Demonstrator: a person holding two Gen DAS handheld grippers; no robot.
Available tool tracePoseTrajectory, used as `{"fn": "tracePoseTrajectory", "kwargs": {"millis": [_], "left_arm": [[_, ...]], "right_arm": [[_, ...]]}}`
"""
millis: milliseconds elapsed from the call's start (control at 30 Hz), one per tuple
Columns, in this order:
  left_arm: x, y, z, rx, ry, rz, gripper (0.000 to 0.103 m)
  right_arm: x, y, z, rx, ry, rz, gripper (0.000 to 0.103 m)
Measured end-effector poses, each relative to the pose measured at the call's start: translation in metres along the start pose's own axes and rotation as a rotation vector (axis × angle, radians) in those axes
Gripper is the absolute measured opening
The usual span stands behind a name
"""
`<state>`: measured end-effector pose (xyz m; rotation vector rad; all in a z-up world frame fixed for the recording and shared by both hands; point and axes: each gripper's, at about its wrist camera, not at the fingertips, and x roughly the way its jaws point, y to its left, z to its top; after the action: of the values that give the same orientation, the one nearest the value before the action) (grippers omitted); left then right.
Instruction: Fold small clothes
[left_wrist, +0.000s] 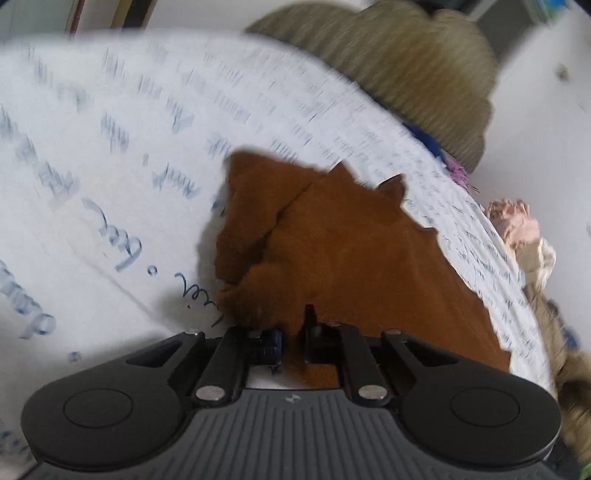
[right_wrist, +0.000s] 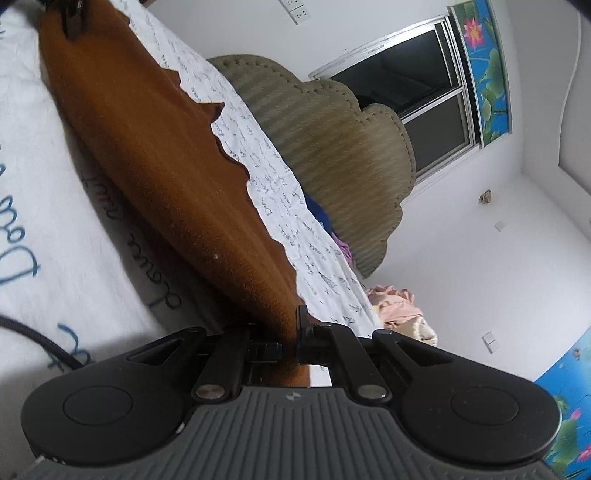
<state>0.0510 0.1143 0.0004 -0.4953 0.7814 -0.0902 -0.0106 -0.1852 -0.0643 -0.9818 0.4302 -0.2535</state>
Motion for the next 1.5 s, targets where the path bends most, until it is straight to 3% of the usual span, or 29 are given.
{"fn": "tracePoseTrajectory", "kwargs": {"millis": [100,167,233,333,400,467,533,600,667,800,933,1033,1500], "left_arm": [[-0.015,-0.005,-0.013,0.108,-0.066,0.05,0.01],[-0.011,0.012,-0.013,0.1,-0.057,0.069,0.011],[-0.01,0.032,-0.011,0.061,-0.02,0.022,0.013],[-0.033,0.048,-0.011,0.041,-0.024,0.032,0.013],[-0.052,0.047,-0.009,0.063,-0.08,0.07,0.012],[-0.063,0.04,-0.003,0.1,-0.129,0.068,0.012],[-0.058,0.025,0.009,0.138,-0.122,0.022,0.012],[-0.043,0.005,0.016,0.182,-0.091,-0.016,0.014],[-0.023,-0.018,0.017,0.271,-0.073,0.002,0.014],[0.029,-0.042,-0.002,0.431,-0.039,0.17,0.014],[0.03,-0.046,-0.024,0.503,-0.11,0.205,0.016],[0.031,-0.05,-0.032,0.54,-0.14,0.232,0.016],[0.032,-0.057,-0.047,0.6,-0.198,0.285,0.017]], "right_arm": [[-0.001,0.003,-0.006,-0.028,0.05,0.015,0.006],[-0.002,0.004,-0.01,-0.028,0.085,0.047,0.007],[0.001,-0.001,-0.012,0.0,0.138,0.107,0.008],[-0.005,-0.012,-0.012,-0.006,0.186,0.186,0.018],[-0.016,-0.028,-0.007,0.05,0.182,0.27,0.03],[-0.028,-0.05,0.003,0.197,0.126,0.366,0.036],[-0.034,-0.065,0.018,0.33,0.055,0.421,0.045],[-0.032,-0.067,0.035,0.408,-0.001,0.435,0.07],[-0.021,-0.062,0.049,0.466,-0.027,0.434,0.082],[0.023,-0.052,0.064,0.639,0.043,0.433,0.086],[0.045,-0.035,0.048,0.75,0.157,0.456,0.093],[0.041,-0.027,0.038,0.762,0.147,0.463,0.102],[0.046,-0.029,0.028,0.812,0.141,0.495,0.103]]}}
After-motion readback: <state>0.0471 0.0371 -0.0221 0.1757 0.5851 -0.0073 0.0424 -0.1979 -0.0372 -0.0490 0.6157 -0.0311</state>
